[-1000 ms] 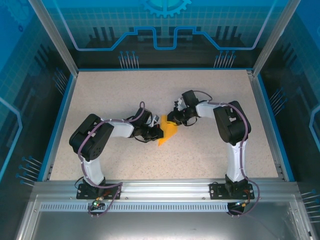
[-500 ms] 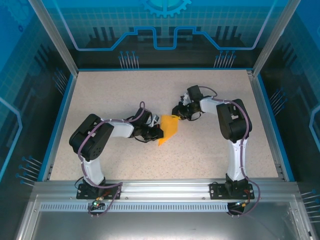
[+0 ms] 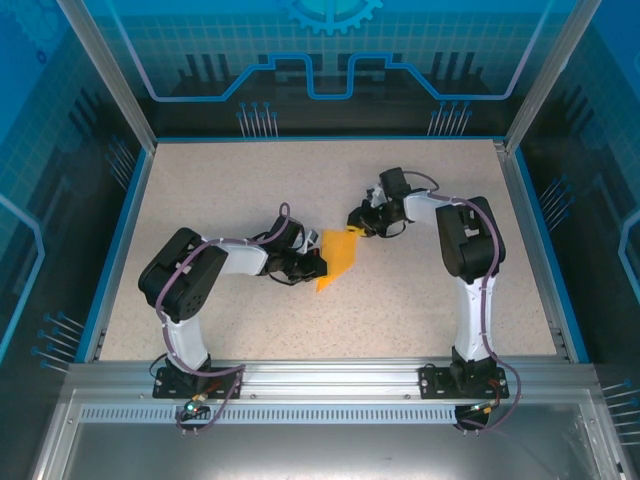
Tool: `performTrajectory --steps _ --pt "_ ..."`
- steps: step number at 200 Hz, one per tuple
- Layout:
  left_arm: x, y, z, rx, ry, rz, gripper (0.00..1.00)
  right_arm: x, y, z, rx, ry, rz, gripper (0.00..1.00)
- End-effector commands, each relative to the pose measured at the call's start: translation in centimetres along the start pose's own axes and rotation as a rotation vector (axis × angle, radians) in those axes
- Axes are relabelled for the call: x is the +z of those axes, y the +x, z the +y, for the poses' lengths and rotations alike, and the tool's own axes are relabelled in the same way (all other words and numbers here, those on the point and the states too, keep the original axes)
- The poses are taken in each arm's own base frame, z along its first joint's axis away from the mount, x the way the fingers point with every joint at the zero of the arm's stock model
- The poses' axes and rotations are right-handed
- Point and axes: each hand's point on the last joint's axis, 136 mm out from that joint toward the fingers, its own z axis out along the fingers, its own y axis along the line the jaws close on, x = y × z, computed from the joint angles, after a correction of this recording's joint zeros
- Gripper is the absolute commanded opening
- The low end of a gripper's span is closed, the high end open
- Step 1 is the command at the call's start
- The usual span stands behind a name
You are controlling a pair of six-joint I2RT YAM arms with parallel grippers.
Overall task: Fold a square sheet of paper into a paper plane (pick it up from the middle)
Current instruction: Fourth fold the wing at the center of the table.
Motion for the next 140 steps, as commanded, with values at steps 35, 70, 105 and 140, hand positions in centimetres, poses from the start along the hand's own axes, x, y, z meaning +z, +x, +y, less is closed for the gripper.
performTrajectory --steps 35,70,105,140 --pt "0.6 4.9 7.4 -0.121 -0.237 0.139 0.00 -2.6 0.5 2.5 -0.109 -0.052 -0.058 0.23" --pt "0.5 4.7 7.1 -0.115 -0.231 0.137 0.00 -3.8 3.8 3.1 -0.183 -0.045 -0.056 0.23" --pt "0.6 4.5 7.0 -0.114 -0.229 0.133 0.00 -5.5 7.2 2.0 -0.244 -0.017 -0.062 0.23" --pt "0.7 4.4 7.0 -0.113 -0.230 0.135 0.00 -5.0 9.2 3.4 -0.301 -0.075 -0.030 0.25"
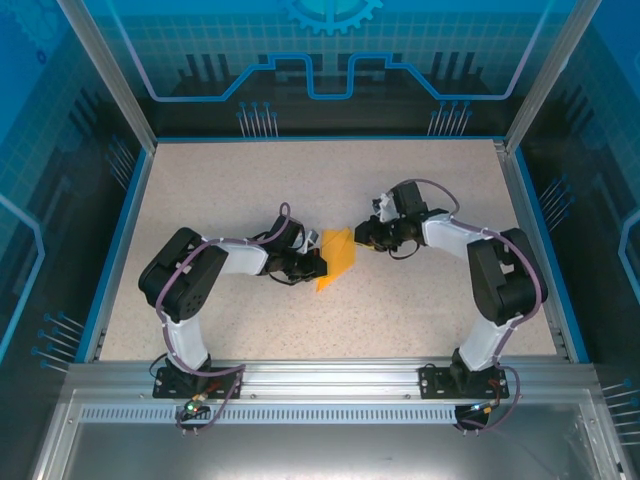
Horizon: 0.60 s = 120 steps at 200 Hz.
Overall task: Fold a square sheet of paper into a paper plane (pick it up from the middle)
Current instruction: Fourth fold the wing at the center of the table.
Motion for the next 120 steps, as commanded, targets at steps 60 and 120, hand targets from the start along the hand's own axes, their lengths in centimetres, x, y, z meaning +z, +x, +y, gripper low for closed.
performTrajectory --steps 60,120 --pt "0.6 4.4 6.9 -0.113 -0.228 0.132 0.00 5.6 2.3 5.3 -0.221 -0.081 0.072 0.23" --pt "0.7 4.7 7.2 -0.121 -0.232 0.136 0.00 8.8 2.0 3.5 -0.237 -0.029 0.107 0.24"
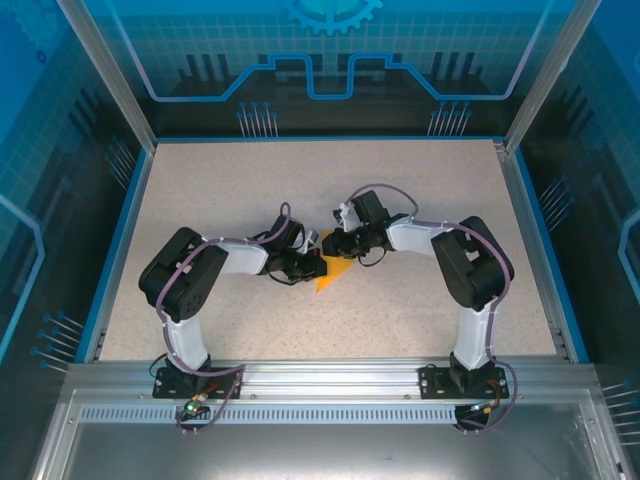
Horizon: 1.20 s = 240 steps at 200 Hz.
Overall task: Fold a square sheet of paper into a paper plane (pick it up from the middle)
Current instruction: Fourth fold the wing at the center of the table.
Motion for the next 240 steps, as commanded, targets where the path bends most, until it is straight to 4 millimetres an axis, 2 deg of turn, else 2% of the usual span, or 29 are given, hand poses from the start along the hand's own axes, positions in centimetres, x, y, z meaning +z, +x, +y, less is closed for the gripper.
performTrajectory --steps 1,33,159,240 --pt "0.7 4.7 7.2 -0.133 -0.232 0.130 0.00 1.0 -0.7 -0.4 -0.033 0.008 -0.003 0.24" --pt "0.7 4.8 7.4 -0.136 -0.238 0.133 0.00 1.6 -1.4 -0.8 -0.038 0.020 -0.010 0.26" --pt "1.0 5.0 7.9 -0.139 -0.246 0.142 0.00 2.3 -3.4 -7.1 0.116 -0.003 -0.010 0.27" --pt "1.3 5.2 8.1 -0.143 -0.243 0.146 0.00 2.3 -3.9 -8.0 0.090 0.077 0.008 0.29"
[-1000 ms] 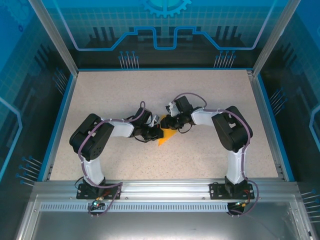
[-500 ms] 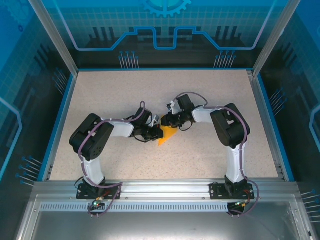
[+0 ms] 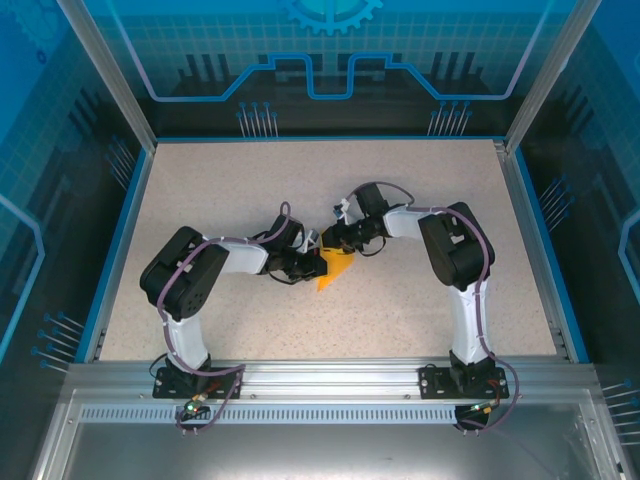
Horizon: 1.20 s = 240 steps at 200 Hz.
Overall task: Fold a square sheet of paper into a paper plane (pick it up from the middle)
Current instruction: Fourth fold the wing at the center of the table.
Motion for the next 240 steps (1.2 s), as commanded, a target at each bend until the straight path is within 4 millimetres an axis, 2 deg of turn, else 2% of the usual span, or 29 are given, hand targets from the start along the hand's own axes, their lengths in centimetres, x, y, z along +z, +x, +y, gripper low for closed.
performTrajectory --steps 1,63,132,172,240 --pt "1.0 5.2 8.1 -0.146 -0.255 0.140 0.00 -0.3 -2.5 -5.7 -0.022 0.203 -0.097 0.29" --pt "1.1 5.4 8.3 -0.148 -0.262 0.147 0.00 0.5 -2.0 -5.4 -0.115 0.336 -0.080 0.30" --pt "1.2 5.6 8.8 -0.154 -0.270 0.152 0.00 0.2 -2.2 -5.4 -0.081 0.295 -0.087 0.30" --pt "1.3 5.7 9.0 -0.154 -0.272 0.153 0.00 -1.0 -3.2 -5.9 0.016 0.216 -0.139 0.30" --pt "1.3 5.8 9.1 -0.150 -0.280 0.158 0.00 -2.9 -4.7 -6.0 0.076 0.211 -0.200 0.32"
